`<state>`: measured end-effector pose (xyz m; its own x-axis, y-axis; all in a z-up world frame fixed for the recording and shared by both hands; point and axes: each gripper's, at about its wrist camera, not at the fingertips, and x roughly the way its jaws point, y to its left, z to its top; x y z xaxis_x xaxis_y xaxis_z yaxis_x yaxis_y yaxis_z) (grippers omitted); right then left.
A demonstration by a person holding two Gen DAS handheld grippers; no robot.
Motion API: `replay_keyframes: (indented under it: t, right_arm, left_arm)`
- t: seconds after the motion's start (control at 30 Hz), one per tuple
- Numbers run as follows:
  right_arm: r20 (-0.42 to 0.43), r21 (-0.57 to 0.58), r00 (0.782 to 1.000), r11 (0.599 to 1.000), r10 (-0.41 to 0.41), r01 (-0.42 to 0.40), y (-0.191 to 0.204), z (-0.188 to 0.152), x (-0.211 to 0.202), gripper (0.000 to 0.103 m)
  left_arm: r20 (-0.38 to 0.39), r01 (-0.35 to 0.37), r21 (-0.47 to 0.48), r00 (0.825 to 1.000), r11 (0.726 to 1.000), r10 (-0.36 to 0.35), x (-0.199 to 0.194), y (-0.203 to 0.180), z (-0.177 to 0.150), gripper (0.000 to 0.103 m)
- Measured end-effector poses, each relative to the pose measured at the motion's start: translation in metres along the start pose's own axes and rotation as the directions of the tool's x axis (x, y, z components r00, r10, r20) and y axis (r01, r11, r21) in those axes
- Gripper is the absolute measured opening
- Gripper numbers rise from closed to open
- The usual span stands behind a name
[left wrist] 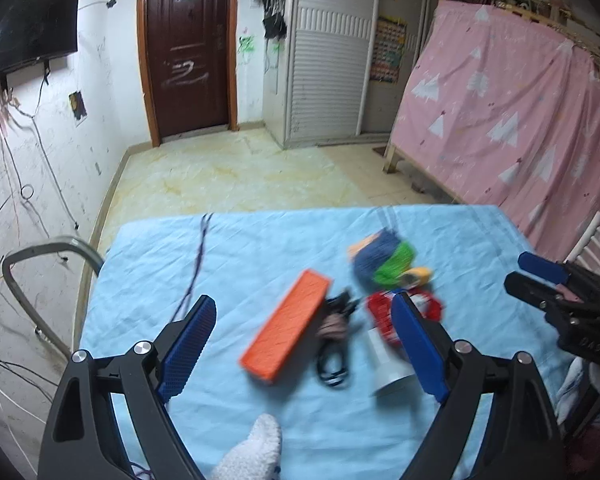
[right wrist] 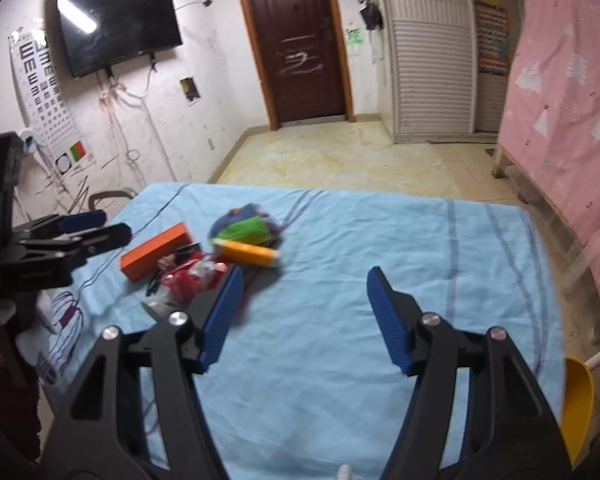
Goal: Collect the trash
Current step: 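Move both open grippers back over the bed, then grasp the red snack bag with the right gripper while the left grasps the orange box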
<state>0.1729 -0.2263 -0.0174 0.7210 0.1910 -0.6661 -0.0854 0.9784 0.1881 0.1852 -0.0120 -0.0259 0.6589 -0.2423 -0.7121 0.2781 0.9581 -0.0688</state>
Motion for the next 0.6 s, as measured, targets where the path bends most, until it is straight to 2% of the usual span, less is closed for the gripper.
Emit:
replay_keyframes:
  t: [0.17,0.43,0.5,0.6]
  right_arm:
    - [-0.036,-0.021,0.999,0.999,0.037,-0.037,0.023,0.0,0.017,0.062]
    - [-0.078,-0.027,0.994,0.996,0.078,-0.08,0.043,0.0,0.037,0.062]
    - [-0.086,-0.027,0.993,0.996,0.086,-0.089,0.046,0.0,0.041,0.062]
    - [-0.103,-0.026,0.99,0.995,0.093,-0.096,0.049,-0.001,0.048,0.062]
  left_arm:
    - [-0.032,0.004,-0.029,0.999,1.0,-0.005,0.011,0.02,-0.009,0.081]
    - [-0.093,0.018,-0.026,0.995,1.0,-0.02,0.028,0.028,-0.018,0.08]
    - [-0.109,0.027,-0.033,0.994,0.999,-0.031,0.034,0.03,-0.02,0.077]
    - [-0.127,0.034,-0.041,0.991,0.999,-0.039,0.04,0.032,-0.022,0.064]
